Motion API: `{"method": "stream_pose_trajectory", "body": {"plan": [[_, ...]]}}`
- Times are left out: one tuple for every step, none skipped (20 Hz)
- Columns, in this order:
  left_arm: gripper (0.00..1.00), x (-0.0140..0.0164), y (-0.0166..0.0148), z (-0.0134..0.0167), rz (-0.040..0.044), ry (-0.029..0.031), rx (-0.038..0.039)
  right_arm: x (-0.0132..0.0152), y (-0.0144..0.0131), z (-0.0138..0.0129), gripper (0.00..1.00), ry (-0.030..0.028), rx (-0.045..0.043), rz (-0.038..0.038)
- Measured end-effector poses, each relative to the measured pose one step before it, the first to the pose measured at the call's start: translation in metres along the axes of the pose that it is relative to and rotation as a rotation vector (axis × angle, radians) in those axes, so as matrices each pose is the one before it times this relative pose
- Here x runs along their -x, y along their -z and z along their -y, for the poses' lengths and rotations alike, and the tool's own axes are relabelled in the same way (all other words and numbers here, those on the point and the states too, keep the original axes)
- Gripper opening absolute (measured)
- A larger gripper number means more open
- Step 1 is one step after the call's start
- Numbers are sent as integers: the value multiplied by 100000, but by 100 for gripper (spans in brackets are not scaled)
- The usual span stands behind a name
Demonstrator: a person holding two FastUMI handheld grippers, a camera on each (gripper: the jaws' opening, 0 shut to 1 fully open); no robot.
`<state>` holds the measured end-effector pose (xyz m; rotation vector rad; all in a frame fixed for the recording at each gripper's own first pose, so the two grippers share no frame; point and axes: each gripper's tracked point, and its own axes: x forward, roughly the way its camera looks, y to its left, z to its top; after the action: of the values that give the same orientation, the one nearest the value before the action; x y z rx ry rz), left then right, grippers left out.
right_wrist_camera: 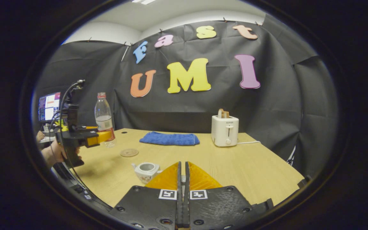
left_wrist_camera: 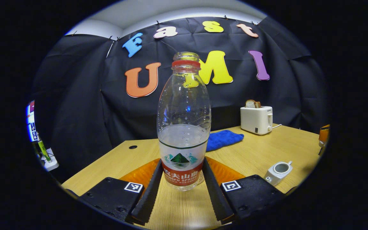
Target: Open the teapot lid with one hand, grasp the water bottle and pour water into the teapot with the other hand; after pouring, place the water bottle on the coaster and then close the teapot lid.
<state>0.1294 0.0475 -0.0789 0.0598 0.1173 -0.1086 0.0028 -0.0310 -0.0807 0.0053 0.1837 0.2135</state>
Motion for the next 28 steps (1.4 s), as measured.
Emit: {"method": "stream_pose_trajectory", "body": {"plan": [[75, -1193, 399, -16, -846, 1119, 1964, -83, 177, 128, 0, 280, 45, -332], [75, -1010, 316, -117, -1008, 554, 2016, -104, 235, 164, 0, 391, -122, -437], [75, -772, 272, -57, -595, 856, 1807, -167, 210, 252, 0, 475, -231, -509], [75, -870, 257, 41, -644, 859, 1263, -243, 283, 245, 0, 802, 20, -579], [75, -766, 301, -219, -589, -271, 482, -214, 159, 262, 0, 935, 587, -498], [75, -768, 296, -110, -502, 94, 544, -139, 204, 150, 0, 438, 416, -531], [75, -649, 183, 86, -170, 736, 779, -230, 168, 52, 0, 137, -75, -531], [75, -555, 190, 173, -432, 856, 638, -193, 167, 25, 0, 73, -145, -383], [75, -646, 694, 204, -860, 883, 456, -238, 58, 46, 0, 116, 108, -269], [75, -406, 437, 24, -773, 203, 397, -159, 83, -59, 0, 11, 146, -302], [75, -272, 202, 9, -610, 156, 277, -172, 118, -7, 0, 81, 86, -379], [75, -78, 241, -33, -656, -250, 12, -189, 220, 108, 0, 89, 145, -484], [75, -81, 282, -44, -690, -73, 58, -91, 23, 86, 0, 141, -16, -275], [75, -10, 245, 155, -925, 564, 118, -165, 102, 42, 0, 9, -74, -266], [76, -251, 281, 168, -776, 669, 132, -61, 59, -14, 0, -47, -76, -118], [76, -139, 290, 11, -825, -25, 24, -65, 57, -95, 0, -145, 40, -159], [77, -432, 119, 38, -834, -624, -156, -10, 4, -169, 0, -291, 155, -153], [77, -166, 84, -32, -525, -270, -84, 39, -71, -113, 0, -118, 322, 180], [77, 0, -151, 16, 315, -303, -368, 74, -70, -98, 0, -13, 433, 186], [77, -19, 68, -72, -172, -312, -510, 64, -15, 41, 0, 142, 339, 203], [78, 38, 131, -39, -677, -386, -429, 64, -159, 52, 0, 127, 177, 162], [80, 138, 117, 14, -460, -253, -248, -3, 66, 5, 0, 53, -80, 111], [80, -152, -20, 17, -424, 156, -302, 18, -89, 36, 0, 92, -35, 43], [80, -33, 137, 93, -755, 166, -292, 36, -12, 75, 0, 53, -76, 153], [80, 56, 196, 110, -834, -19, -340, 62, -81, -27, 0, -48, -2, 42], [81, -11, 59, 20, -815, 17, -480, 3, 26, -1, 0, 50, 17, 98], [81, 2, 116, -32, -586, -185, -362, 89, -10, -61, 0, -116, 77, 33], [82, 79, 114, 30, -336, -101, -173, 59, -49, -31, 0, 16, 82, 177]]}}
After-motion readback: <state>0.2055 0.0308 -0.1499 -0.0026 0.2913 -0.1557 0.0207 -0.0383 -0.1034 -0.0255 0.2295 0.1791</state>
